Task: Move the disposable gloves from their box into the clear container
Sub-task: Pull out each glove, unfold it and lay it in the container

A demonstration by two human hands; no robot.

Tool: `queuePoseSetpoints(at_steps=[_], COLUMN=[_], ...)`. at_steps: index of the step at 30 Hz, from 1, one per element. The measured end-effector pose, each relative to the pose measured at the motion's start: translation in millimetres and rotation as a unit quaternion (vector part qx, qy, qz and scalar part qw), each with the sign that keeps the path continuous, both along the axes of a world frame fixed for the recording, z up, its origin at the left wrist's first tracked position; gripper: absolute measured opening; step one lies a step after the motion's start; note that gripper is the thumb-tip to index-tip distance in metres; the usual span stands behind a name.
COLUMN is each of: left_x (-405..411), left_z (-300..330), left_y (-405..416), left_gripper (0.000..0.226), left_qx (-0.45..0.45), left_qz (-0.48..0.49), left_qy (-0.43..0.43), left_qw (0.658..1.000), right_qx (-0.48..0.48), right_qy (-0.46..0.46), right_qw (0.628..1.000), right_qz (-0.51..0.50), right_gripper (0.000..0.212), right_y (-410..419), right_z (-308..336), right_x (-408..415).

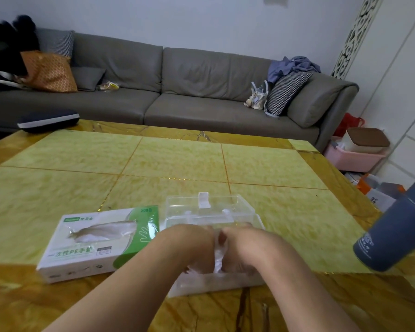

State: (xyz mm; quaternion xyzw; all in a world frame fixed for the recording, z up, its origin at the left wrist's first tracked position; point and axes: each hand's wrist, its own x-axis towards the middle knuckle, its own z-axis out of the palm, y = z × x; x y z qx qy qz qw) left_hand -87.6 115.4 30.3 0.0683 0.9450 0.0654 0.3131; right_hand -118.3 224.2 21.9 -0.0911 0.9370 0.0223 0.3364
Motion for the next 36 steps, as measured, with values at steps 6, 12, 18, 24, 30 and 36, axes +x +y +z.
queuePoseSetpoints(at_steps=[6, 12, 18, 24, 30, 36], left_x=[8, 18, 53, 61, 57, 53], left_z=[8, 20, 15, -9, -23, -29], left_y=[-6, -27, -93, -168, -165, -170], left_gripper=[0.063, 0.065, 0.032, 0.027, 0.027, 0.024], left_qx=[-0.049, 0.013, 0.271, 0.053, -0.022, -0.02], left_qz=[-0.063, -0.098, 0.13, 0.283, 0.207, 0.201], left_qy=[0.042, 0.067, 0.317, 0.311, 0.193, 0.172], left_qw=[0.996, 0.993, 0.899, 0.906, 0.959, 0.964], right_qx=[-0.021, -0.07, -0.062, -0.105, -0.244, -0.186], right_qy=[0.02, 0.055, 0.194, 0.399, 0.36, 0.285], right_qw=[0.999, 0.996, 0.978, 0.911, 0.861, 0.883], right_qz=[-0.024, -0.025, -0.037, 0.03, 0.264, 0.324], right_gripper=[0.054, 0.049, 0.043, 0.034, 0.063, 0.079], right_y=[-1, 7, 6, -21, -74, -99], right_z=[-4, -8, -1, 14, -5, -38], right_x=[3, 7, 21, 43, 80, 84])
